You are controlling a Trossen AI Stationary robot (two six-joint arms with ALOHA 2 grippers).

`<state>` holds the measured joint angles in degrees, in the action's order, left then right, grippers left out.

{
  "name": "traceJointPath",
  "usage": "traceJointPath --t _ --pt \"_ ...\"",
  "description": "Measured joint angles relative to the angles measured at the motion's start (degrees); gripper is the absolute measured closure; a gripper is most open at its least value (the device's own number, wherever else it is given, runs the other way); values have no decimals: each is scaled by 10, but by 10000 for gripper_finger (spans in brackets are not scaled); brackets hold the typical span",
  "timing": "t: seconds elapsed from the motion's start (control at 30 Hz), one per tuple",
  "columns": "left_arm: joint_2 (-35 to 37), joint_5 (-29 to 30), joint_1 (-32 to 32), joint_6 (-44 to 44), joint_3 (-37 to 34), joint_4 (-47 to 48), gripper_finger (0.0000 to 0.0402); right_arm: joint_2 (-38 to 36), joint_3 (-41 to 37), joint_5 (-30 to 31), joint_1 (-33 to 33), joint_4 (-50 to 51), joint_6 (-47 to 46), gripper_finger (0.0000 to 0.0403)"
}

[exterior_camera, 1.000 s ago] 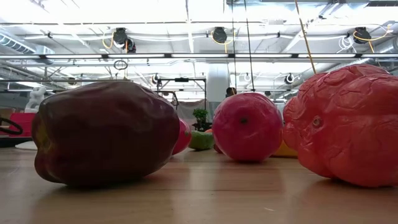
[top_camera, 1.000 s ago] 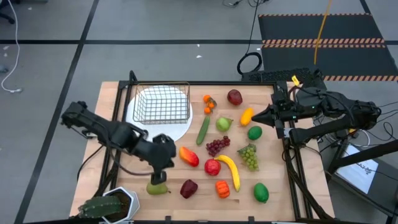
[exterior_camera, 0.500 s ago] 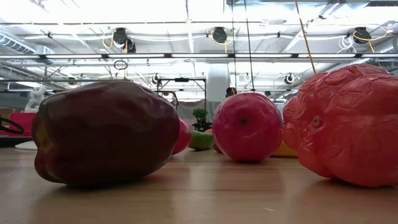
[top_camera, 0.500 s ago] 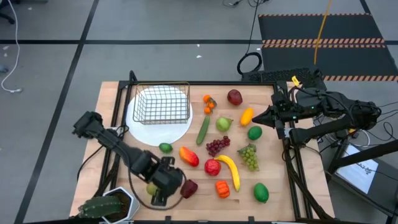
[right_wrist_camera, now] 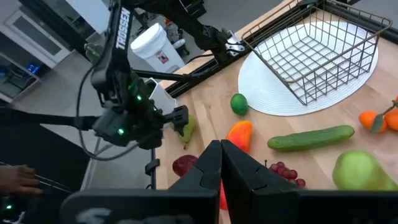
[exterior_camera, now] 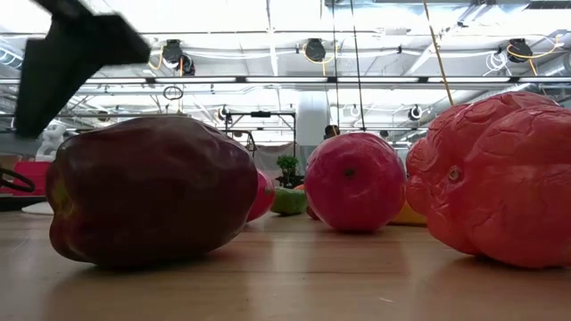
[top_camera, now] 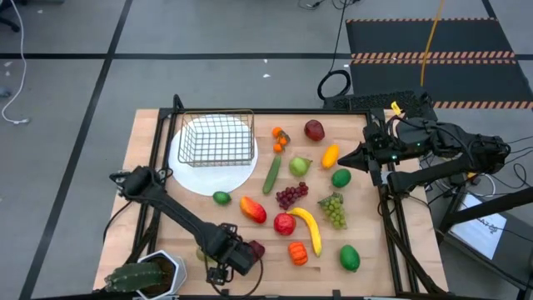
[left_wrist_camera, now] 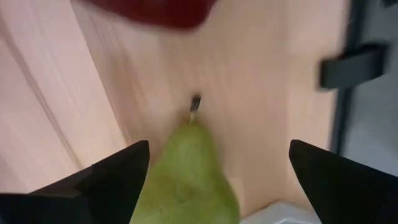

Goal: Build produce basket
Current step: Put the bottom pear into the wired basket

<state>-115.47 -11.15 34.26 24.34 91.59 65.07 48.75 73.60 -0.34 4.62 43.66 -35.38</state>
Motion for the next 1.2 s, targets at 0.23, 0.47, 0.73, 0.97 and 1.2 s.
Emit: traceJointPath --t 0.23,0.47,0.73,0.97,1.2 --pt "-28 6 -1 -21 0 8 41 0 0 1 0 0 0 403" --pt "-46 9 -2 -58 -6 8 74 0 0 1 0 0 0 403" --pt "-53 12 -3 -78 -7 2 99 0 0 0 0 0 0 403" --pt "-53 15 -2 -93 -31 -6 117 0 0 0 0 -1 1 403" --pt "-53 11 -2 -147 -52 -7 133 0 0 0 0 -1 0 403"
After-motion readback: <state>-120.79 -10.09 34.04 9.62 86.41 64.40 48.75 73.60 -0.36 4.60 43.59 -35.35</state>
